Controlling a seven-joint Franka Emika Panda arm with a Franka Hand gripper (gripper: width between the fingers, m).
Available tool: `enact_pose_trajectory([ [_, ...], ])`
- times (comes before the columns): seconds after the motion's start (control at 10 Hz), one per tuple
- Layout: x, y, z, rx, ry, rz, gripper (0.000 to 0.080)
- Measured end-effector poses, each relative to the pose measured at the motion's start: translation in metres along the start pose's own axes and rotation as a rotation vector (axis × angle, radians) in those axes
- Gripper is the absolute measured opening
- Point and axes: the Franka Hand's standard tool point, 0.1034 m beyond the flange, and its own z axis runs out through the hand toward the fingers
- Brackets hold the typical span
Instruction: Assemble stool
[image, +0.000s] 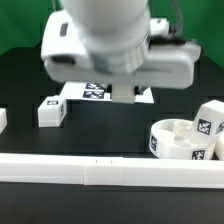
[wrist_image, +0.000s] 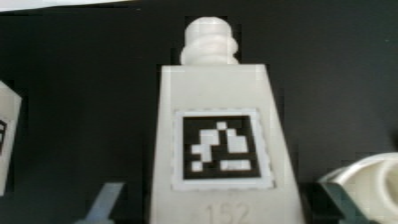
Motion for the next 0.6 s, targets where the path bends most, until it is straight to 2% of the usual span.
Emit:
enact_pose_trajectory([
  [0.1, -0.005, -0.011, -0.008, -0.001, 0.077, -0.019, 0.0337],
  [0.2, -0.001, -0.010, -0.006, 0.000, 0.121, -0.017, 0.0337],
  [0.3, 0.010, -0.010, -0.010, 0.000, 0.232, -0.016, 0.0337],
  [0.6, 0.014, -0.011, -0.015, -0.003, 0.474, -0.018, 0.0337],
])
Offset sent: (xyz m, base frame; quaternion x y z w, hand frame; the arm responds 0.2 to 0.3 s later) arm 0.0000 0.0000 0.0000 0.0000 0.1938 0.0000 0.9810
